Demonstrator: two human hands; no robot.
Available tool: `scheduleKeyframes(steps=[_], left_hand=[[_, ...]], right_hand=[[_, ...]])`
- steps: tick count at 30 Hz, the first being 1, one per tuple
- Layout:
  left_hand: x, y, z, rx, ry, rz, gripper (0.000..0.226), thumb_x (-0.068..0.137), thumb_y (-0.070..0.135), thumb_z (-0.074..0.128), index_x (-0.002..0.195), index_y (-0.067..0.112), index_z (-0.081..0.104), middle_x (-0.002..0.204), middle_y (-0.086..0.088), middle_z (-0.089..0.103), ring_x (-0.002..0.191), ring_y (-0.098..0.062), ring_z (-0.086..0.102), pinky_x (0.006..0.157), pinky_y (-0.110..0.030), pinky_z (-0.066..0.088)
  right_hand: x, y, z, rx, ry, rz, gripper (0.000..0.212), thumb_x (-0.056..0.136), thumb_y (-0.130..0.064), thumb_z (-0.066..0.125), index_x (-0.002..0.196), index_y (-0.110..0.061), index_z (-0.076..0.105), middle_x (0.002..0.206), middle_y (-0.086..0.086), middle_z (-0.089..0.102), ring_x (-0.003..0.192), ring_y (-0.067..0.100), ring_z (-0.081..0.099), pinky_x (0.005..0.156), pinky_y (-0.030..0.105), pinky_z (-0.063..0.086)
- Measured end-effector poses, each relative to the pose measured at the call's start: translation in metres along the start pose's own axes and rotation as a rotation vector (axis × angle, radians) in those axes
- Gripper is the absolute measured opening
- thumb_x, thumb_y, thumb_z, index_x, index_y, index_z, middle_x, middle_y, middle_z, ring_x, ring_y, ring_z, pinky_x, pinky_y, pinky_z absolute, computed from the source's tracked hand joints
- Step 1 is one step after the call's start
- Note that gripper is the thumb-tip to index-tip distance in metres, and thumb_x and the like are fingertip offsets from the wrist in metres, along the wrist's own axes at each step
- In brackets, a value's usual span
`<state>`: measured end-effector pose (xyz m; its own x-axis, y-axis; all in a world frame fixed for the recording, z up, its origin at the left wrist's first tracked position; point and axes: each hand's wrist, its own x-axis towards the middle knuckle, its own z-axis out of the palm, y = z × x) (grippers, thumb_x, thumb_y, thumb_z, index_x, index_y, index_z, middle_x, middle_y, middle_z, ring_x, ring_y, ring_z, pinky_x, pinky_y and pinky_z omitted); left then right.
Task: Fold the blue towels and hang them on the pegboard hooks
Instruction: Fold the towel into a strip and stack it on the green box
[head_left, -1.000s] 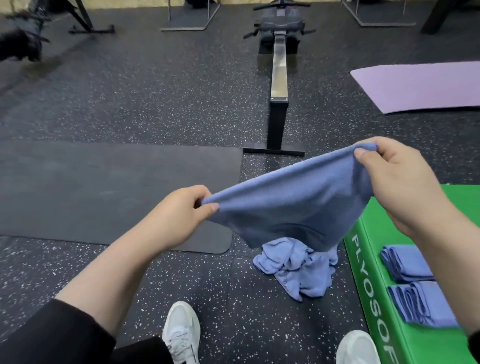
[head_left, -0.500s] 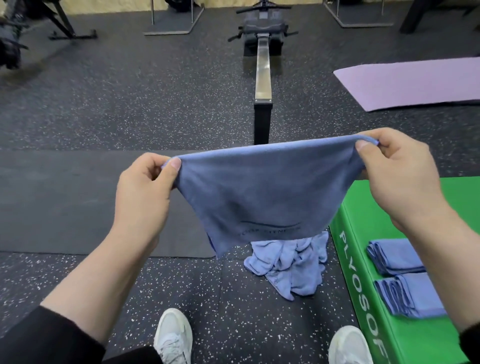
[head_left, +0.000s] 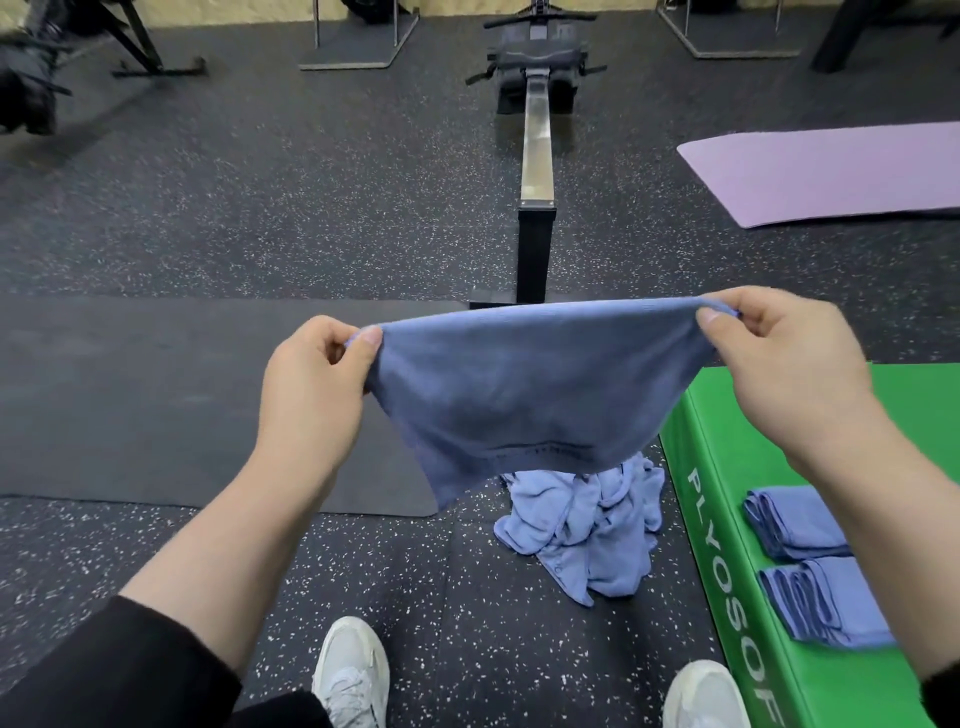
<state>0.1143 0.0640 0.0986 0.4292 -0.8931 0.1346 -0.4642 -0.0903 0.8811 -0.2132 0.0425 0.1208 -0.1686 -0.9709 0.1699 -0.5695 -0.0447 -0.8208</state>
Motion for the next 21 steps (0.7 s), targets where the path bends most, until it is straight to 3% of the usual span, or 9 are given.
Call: scheduleKeyframes(steps=[4, 7, 11, 13, 16, 19, 21], left_hand=[[0.000, 0.002, 0.005, -0.151, -0.012, -0.090, 0.022, 0.096, 0.025, 0.067, 0.081, 0.009, 0.065, 0.067, -0.002, 0.062, 0.061, -0.011, 0.056, 0.076, -0.047, 0.064], [-0.012, 0.007, 0.020, -0.315, -0.032, -0.236, 0.027, 0.096, 0.027, 0.068, 0.077, 0.009, 0.062, 0.070, -0.006, 0.062, 0.063, -0.017, 0.057, 0.069, -0.042, 0.060], [-0.036, 0.013, 0.045, -0.441, -0.070, -0.360, 0.028, 0.092, 0.034, 0.069, 0.072, 0.017, 0.062, 0.072, -0.011, 0.062, 0.070, -0.021, 0.057, 0.068, -0.046, 0.057], [-0.044, 0.019, 0.053, -0.352, -0.086, -0.281, 0.030, 0.085, 0.042, 0.070, 0.070, 0.017, 0.065, 0.067, -0.005, 0.063, 0.066, -0.018, 0.056, 0.073, -0.052, 0.059], [-0.057, 0.032, 0.062, -0.279, -0.108, -0.157, 0.026, 0.090, 0.033, 0.072, 0.073, 0.015, 0.066, 0.063, -0.003, 0.063, 0.060, -0.011, 0.051, 0.066, -0.036, 0.053], [-0.070, 0.042, 0.067, -0.178, -0.142, -0.066, 0.020, 0.091, 0.026, 0.071, 0.074, 0.016, 0.066, 0.070, -0.001, 0.067, 0.057, -0.003, 0.049, 0.058, -0.018, 0.043], [-0.073, 0.043, 0.069, -0.130, -0.164, -0.042, 0.019, 0.090, 0.026, 0.072, 0.073, 0.019, 0.066, 0.069, 0.005, 0.067, 0.058, -0.001, 0.050, 0.056, -0.015, 0.041]], right_hand=[[-0.002, -0.004, 0.003, 0.097, -0.049, 0.079, 0.017, 0.088, -0.038, 0.062, 0.091, -0.028, 0.076, 0.079, -0.004, 0.076, 0.076, 0.019, 0.070, 0.084, 0.055, 0.059], [-0.005, -0.005, 0.013, 0.176, -0.132, 0.150, 0.019, 0.086, -0.036, 0.066, 0.085, -0.021, 0.077, 0.078, 0.013, 0.074, 0.067, 0.019, 0.063, 0.078, 0.062, 0.059], [-0.015, -0.012, 0.032, 0.210, -0.231, 0.205, 0.020, 0.085, -0.033, 0.066, 0.083, -0.016, 0.077, 0.065, 0.010, 0.066, 0.060, 0.022, 0.061, 0.073, 0.066, 0.058], [-0.022, -0.015, 0.044, 0.248, -0.292, 0.222, 0.021, 0.090, -0.025, 0.066, 0.082, -0.008, 0.075, 0.067, 0.015, 0.066, 0.062, 0.022, 0.063, 0.073, 0.062, 0.059], [-0.033, -0.022, 0.059, 0.267, -0.364, 0.207, 0.025, 0.087, -0.027, 0.065, 0.083, -0.004, 0.074, 0.078, 0.027, 0.070, 0.064, 0.022, 0.064, 0.074, 0.055, 0.062], [-0.042, -0.027, 0.070, 0.326, -0.404, 0.218, 0.027, 0.095, -0.018, 0.063, 0.079, 0.002, 0.071, 0.065, 0.015, 0.066, 0.061, 0.017, 0.058, 0.061, 0.030, 0.058], [-0.046, -0.031, 0.075, 0.363, -0.420, 0.212, 0.026, 0.097, -0.016, 0.060, 0.081, -0.002, 0.075, 0.070, 0.008, 0.072, 0.063, 0.014, 0.061, 0.066, 0.030, 0.059]])
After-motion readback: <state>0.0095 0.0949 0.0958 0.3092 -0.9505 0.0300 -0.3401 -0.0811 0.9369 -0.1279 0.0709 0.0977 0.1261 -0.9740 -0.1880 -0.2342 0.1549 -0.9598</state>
